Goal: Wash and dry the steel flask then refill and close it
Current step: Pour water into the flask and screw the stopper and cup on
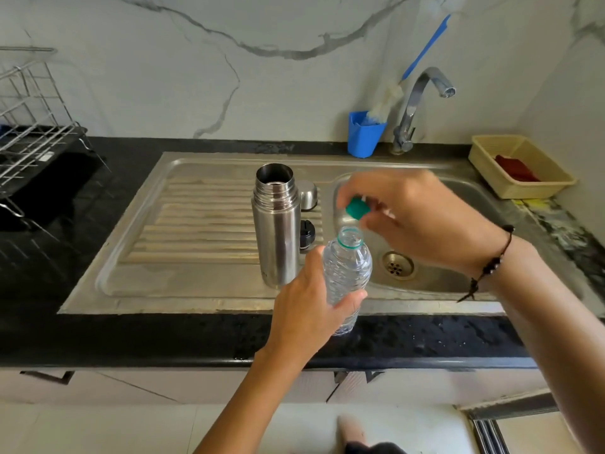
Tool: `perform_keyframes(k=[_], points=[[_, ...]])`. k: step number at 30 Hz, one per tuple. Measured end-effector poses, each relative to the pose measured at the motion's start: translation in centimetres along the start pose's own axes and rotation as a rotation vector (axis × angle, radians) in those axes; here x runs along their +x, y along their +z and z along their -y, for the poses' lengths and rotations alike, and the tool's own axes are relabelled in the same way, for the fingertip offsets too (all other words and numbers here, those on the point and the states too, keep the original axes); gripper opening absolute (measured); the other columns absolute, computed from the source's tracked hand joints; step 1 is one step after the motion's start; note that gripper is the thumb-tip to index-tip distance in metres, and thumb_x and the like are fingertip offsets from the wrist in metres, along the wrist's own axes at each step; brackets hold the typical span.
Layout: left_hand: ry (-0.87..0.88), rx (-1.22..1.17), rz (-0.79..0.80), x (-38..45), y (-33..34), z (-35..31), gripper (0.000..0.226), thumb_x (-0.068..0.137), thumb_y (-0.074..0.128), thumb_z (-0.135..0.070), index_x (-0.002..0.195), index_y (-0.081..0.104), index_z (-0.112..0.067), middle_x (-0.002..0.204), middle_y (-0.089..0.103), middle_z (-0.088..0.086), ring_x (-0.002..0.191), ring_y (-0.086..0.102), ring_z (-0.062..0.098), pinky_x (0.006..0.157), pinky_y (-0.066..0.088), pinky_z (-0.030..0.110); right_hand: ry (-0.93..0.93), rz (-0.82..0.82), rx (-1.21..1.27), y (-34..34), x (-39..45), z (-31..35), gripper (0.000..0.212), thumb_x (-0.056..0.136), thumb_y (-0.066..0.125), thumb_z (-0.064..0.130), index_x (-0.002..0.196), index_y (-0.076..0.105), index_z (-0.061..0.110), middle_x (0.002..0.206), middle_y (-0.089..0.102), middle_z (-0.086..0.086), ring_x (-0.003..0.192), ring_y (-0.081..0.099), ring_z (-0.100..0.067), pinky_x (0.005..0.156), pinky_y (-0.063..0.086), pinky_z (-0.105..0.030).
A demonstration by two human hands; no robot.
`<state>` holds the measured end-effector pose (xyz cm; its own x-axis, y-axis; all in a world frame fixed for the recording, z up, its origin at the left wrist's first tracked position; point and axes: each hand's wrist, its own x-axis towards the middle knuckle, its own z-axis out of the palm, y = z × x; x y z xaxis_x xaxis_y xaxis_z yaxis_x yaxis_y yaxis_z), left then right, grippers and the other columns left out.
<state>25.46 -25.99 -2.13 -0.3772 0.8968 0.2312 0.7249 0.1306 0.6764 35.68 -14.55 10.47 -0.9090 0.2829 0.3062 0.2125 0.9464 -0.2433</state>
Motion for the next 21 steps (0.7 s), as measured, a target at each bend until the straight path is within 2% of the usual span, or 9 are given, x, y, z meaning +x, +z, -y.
perform_keyframes(k=[2,3,5,7,9,11,16,18,21], points=[[-0.014,-0.001,-0.009,-0.1,0.0,-0.2,0.076,0.081,0.062,-0.054,0.141,0.027,-0.023,0.132,0.055,-0.008,0.108,0.058,0.014,0.077,0.038,0.014,0.143,-0.066,0.045,1.2,0.2,-1.8,0.030,0.081,0.061,-0.003,0.108,0.063,0.009,0.096,0.066,-0.003,0.081,0.060,-0.017,0.072,0.053,-0.030],[-0.018,0.001,-0.019,-0.3,-0.1,-0.3,0.076,0.081,0.064,-0.053,0.141,0.028,-0.022,0.131,0.056,-0.006,0.108,0.059,0.015,0.078,0.039,0.016,0.214,-0.032,0.033,2.4,0.2,-2.8,0.030,0.083,0.060,0.000,0.111,0.062,0.011,0.099,0.065,-0.001,0.085,0.059,-0.015,0.076,0.051,-0.027],[-0.029,-0.001,-0.033,-0.3,0.0,-0.3,0.076,0.080,0.067,-0.050,0.140,0.031,-0.021,0.127,0.059,-0.005,0.104,0.061,0.018,0.077,0.041,0.019,0.299,0.089,0.006,5.5,0.0,-4.5,0.021,0.086,0.058,0.006,0.105,0.064,0.010,0.098,0.066,-0.002,0.087,0.060,-0.019,0.074,0.042,-0.022],[-0.060,-0.011,-0.055,-0.6,0.1,-0.4,0.075,0.079,0.070,-0.048,0.138,0.033,-0.021,0.123,0.061,-0.005,0.104,0.062,0.019,0.079,0.046,0.024,0.281,0.240,-0.056,9.0,-0.6,-5.3,0.011,0.089,0.052,0.010,0.092,0.062,0.008,0.098,0.066,-0.010,0.081,0.057,-0.024,0.069,0.035,-0.022],[-0.082,-0.036,-0.054,-0.6,0.1,-0.2,0.075,0.078,0.070,-0.047,0.138,0.034,-0.022,0.122,0.062,-0.005,0.105,0.062,0.018,0.082,0.047,0.026,0.292,0.377,-0.119,11.7,-1.3,-5.5,0.015,0.092,0.046,0.013,0.095,0.059,0.005,0.104,0.062,-0.014,0.080,0.053,-0.024,0.069,0.032,-0.023],[-0.099,-0.054,-0.062,-0.7,0.0,-0.2,0.076,0.077,0.071,-0.047,0.138,0.034,-0.021,0.122,0.062,-0.006,0.106,0.061,0.016,0.084,0.046,0.025,0.292,0.454,-0.126,13.1,-1.7,-5.7,0.022,0.094,0.043,0.016,0.103,0.059,0.003,0.108,0.059,-0.014,0.093,0.056,-0.028,0.072,0.033,-0.023],[-0.107,-0.052,-0.060,-0.7,0.1,-0.6,0.076,0.077,0.071,-0.046,0.139,0.033,-0.021,0.125,0.060,-0.005,0.107,0.061,0.016,0.086,0.049,0.028,0.326,0.466,-0.045,14.5,-2.2,-6.1,0.023,0.094,0.046,0.020,0.102,0.061,0.004,0.107,0.061,-0.011,0.096,0.057,-0.028,0.080,0.041,-0.026],[-0.092,-0.032,-0.067,-0.8,0.2,-0.8,0.076,0.078,0.070,-0.048,0.138,0.034,-0.021,0.125,0.060,-0.006,0.107,0.061,0.016,0.085,0.050,0.028,0.334,0.477,0.031,14.7,-2.3,-6.2,0.020,0.093,0.048,0.020,0.098,0.061,0.005,0.106,0.062,-0.012,0.094,0.057,-0.027,0.085,0.048,-0.033],[-0.091,-0.008,-0.073,-0.7,0.3,-0.9,0.075,0.077,0.070,-0.048,0.137,0.034,-0.021,0.124,0.060,-0.006,0.106,0.061,0.018,0.084,0.049,0.028,0.351,0.473,0.083,14.9,-2.4,-6.0,0.011,0.092,0.052,0.018,0.095,0.059,0.011,0.109,0.061,-0.012,0.095,0.055,-0.025,0.090,0.046,-0.036]])
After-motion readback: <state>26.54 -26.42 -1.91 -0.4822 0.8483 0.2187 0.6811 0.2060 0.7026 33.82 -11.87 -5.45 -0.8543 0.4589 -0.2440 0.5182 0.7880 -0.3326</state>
